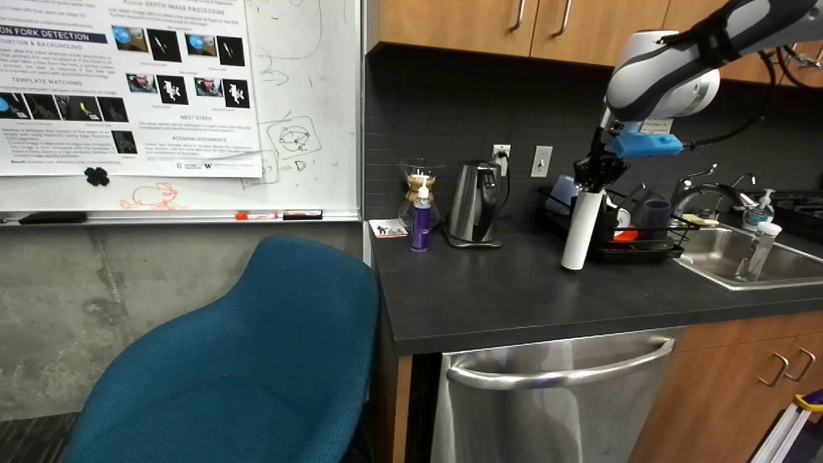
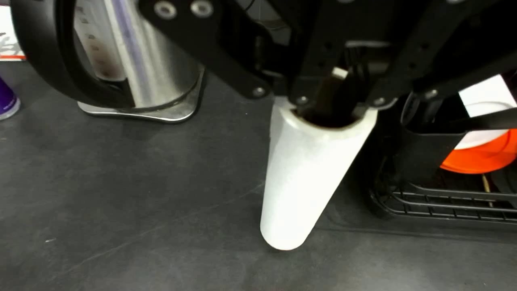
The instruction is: Move the paper towel roll to the left
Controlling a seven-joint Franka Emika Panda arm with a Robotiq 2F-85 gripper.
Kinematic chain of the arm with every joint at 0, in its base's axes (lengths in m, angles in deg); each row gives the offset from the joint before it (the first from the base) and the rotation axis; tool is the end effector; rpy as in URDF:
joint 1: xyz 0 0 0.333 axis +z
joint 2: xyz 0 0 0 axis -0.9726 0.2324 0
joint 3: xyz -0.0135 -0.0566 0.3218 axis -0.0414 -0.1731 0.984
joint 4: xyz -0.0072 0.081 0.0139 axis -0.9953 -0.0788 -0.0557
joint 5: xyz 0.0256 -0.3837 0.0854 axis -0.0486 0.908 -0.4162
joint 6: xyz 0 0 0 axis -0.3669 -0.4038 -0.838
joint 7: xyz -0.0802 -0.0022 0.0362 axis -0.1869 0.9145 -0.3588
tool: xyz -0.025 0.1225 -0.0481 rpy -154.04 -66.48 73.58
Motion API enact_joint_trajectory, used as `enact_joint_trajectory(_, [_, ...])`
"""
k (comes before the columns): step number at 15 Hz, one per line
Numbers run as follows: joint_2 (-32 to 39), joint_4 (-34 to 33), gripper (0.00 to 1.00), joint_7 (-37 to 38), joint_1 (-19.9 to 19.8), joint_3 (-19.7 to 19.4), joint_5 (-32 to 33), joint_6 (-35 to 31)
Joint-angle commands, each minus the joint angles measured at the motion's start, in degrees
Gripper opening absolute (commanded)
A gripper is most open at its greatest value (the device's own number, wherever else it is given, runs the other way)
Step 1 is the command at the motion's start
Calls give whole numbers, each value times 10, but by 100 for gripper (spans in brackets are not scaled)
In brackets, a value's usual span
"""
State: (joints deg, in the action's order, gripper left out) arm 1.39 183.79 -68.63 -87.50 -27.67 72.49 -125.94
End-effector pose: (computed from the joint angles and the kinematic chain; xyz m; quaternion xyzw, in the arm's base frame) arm 0.4925 -0.1904 0.4452 0.9733 -0.1815 0.1246 0.0650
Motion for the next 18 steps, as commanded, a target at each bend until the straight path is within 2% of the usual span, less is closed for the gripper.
enact_joint_trajectory(1, [-39, 35, 50, 15, -13, -4, 15, -8])
enact_joint_trajectory(10, [-75, 68, 50, 4, -49, -27, 13, -7])
enact_joint_trajectory(18, [-61, 56, 50, 8, -77, -48, 17, -7])
